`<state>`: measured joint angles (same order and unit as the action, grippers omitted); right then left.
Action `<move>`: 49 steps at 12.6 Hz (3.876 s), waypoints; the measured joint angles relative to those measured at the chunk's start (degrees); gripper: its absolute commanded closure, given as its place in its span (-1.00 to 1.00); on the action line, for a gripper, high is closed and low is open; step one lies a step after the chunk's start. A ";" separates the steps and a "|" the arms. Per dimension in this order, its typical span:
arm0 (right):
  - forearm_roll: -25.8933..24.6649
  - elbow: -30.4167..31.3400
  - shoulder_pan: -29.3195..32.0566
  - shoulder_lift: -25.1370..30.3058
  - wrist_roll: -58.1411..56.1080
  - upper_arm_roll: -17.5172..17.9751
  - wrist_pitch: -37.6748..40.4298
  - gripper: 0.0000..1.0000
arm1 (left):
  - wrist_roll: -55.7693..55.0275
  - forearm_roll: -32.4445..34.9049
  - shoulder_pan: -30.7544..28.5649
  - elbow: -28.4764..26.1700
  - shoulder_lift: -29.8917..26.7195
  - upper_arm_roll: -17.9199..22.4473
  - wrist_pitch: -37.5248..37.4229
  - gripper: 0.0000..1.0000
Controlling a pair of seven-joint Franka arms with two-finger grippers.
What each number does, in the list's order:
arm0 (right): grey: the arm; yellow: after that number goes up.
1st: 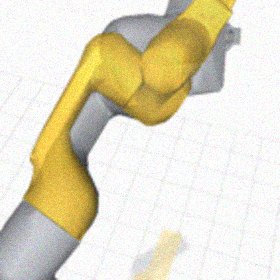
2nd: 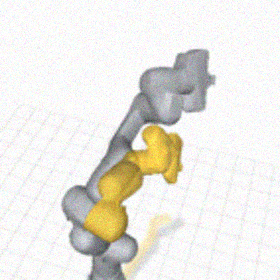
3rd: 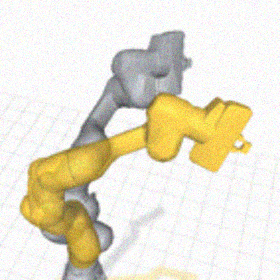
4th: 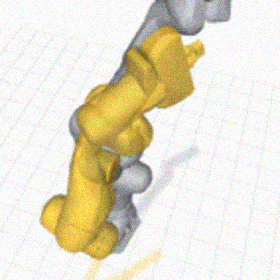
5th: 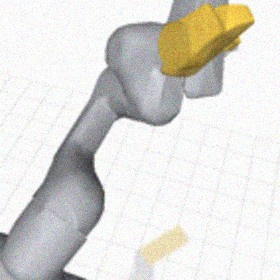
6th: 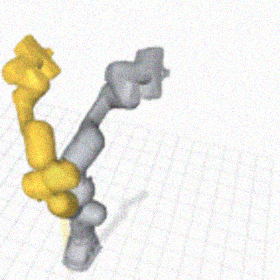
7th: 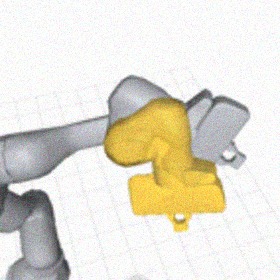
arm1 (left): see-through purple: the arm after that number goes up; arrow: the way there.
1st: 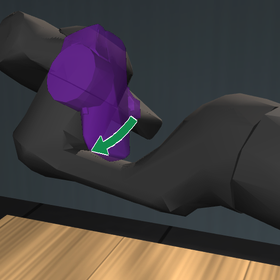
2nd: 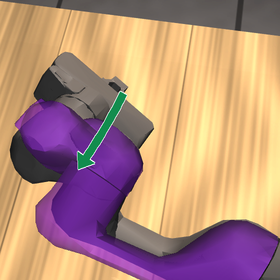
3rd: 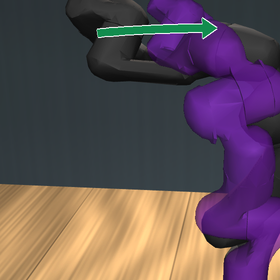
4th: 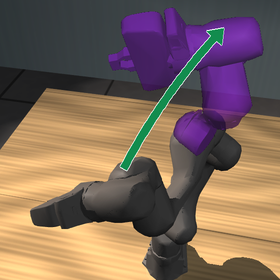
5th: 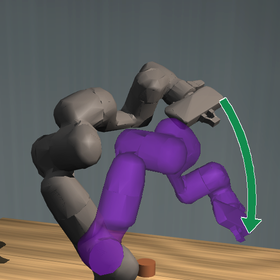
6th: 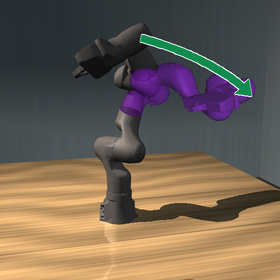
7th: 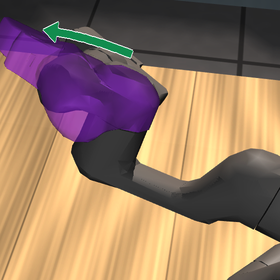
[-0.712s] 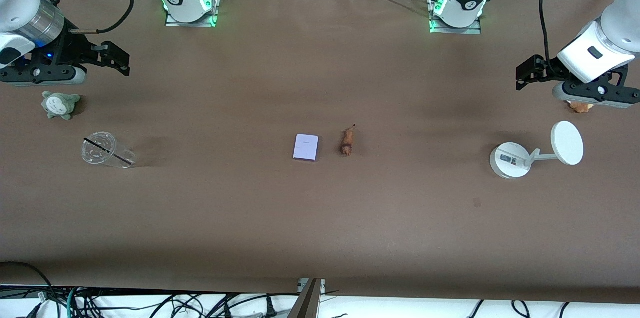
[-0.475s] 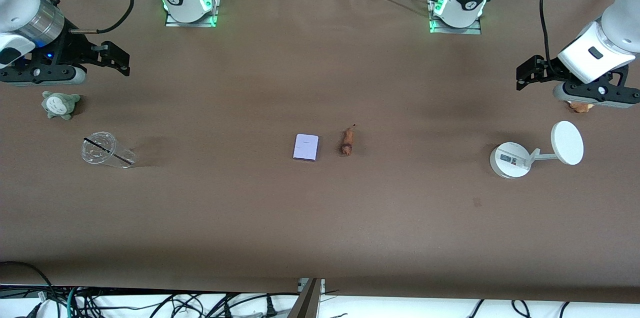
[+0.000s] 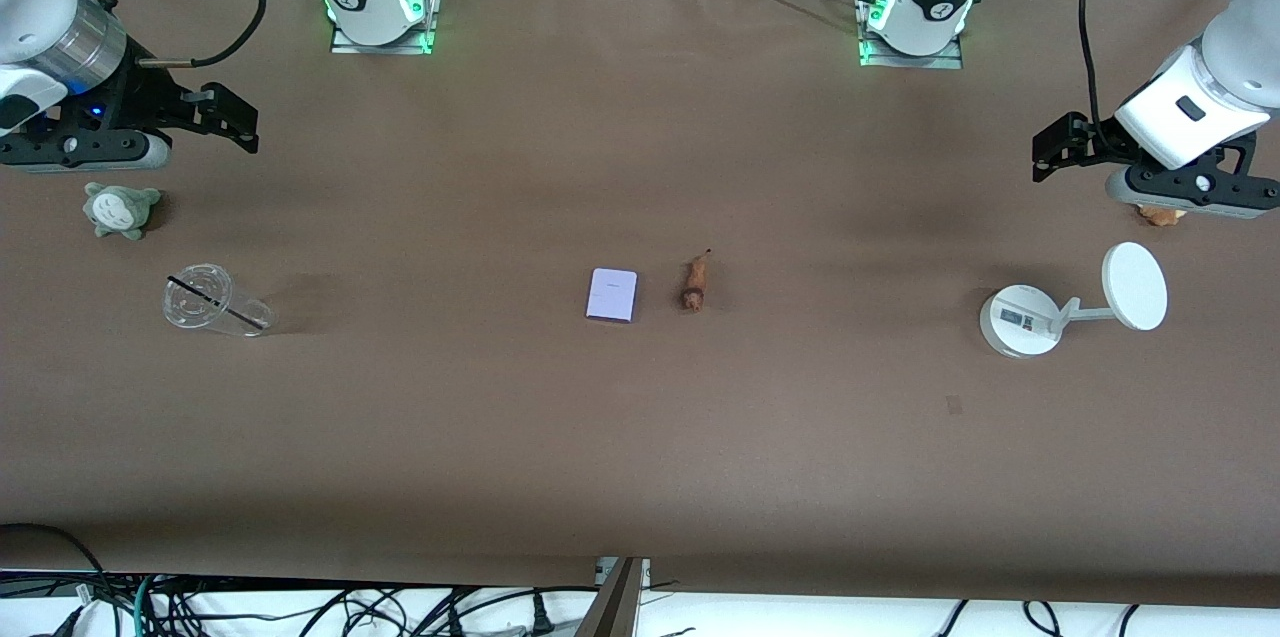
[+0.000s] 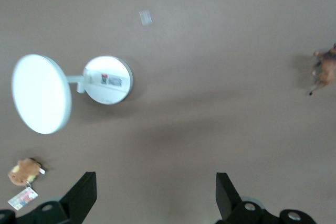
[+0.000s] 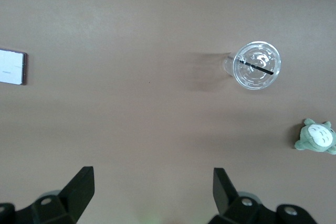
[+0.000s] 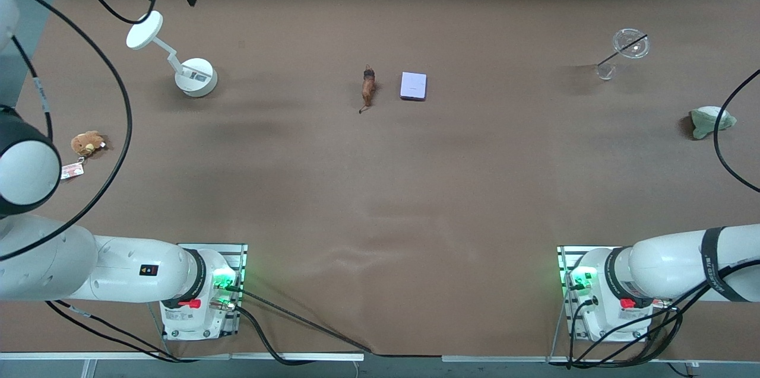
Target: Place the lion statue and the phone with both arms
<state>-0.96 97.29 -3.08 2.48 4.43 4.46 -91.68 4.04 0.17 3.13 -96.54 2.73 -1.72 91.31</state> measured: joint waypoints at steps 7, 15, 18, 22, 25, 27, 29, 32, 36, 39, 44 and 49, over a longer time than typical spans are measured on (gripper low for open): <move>0.01 -0.06 0.01 -0.92 0.00 0.01 0.00 -1.00 | -4.54 -6.27 2.27 -0.08 11.64 -8.25 11.08 -1.00; 0.01 -0.24 0.01 -1.13 0.00 0.01 0.00 -1.00 | -23.07 -1.75 16.96 -2.59 26.44 -10.70 40.27 -1.00; 0.01 -0.25 0.01 -1.21 0.00 0.01 0.00 -1.00 | -35.55 5.32 21.46 -2.67 31.55 -10.70 47.36 -1.00; 0.01 -0.26 0.01 -1.31 0.00 0.01 0.00 -1.00 | -40.69 10.78 23.23 -2.67 35.93 -10.66 53.72 -1.00; 0.01 -0.26 0.01 -1.38 0.00 0.01 0.01 -1.00 | -40.86 12.25 23.23 -2.59 37.32 -10.59 54.99 0.53; 0.01 -0.26 0.01 -1.62 0.00 0.01 0.01 -1.00 | -40.86 12.27 23.23 -2.37 37.31 -10.59 54.99 0.69; 0.01 -0.25 0.01 -2.05 0.00 0.01 0.02 -1.00 | -40.85 12.28 23.23 -2.26 37.31 -10.56 54.98 0.77; 0.02 -0.27 -0.02 -2.75 0.00 0.06 0.01 -1.00 | -40.84 12.29 22.96 -1.60 36.35 -10.38 53.18 0.78; 0.05 -0.34 -0.37 -2.79 0.14 0.71 -0.01 -1.00 | -40.82 12.31 17.86 0.07 27.85 -9.79 34.81 0.77; 0.05 -0.34 -0.38 -3.16 0.14 0.76 -0.01 -1.00 | -40.19 12.32 9.63 0.05 23.60 -9.52 23.54 0.71; 0.16 -0.39 -2.43 -5.02 0.82 0.85 -0.29 -1.00 | -29.73 12.32 0.03 -1.20 23.95 -9.64 17.96 0.70; 0.19 -4.51 -11.14 -11.97 12.12 1.12 -1.50 -1.00 | -19.05 12.49 -6.95 -6.52 28.79 -9.56 35.41 0.63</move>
<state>-0.77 92.77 -14.21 -9.49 16.56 5.58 -93.18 -15.01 12.66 -3.83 -103.06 31.52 -11.28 126.72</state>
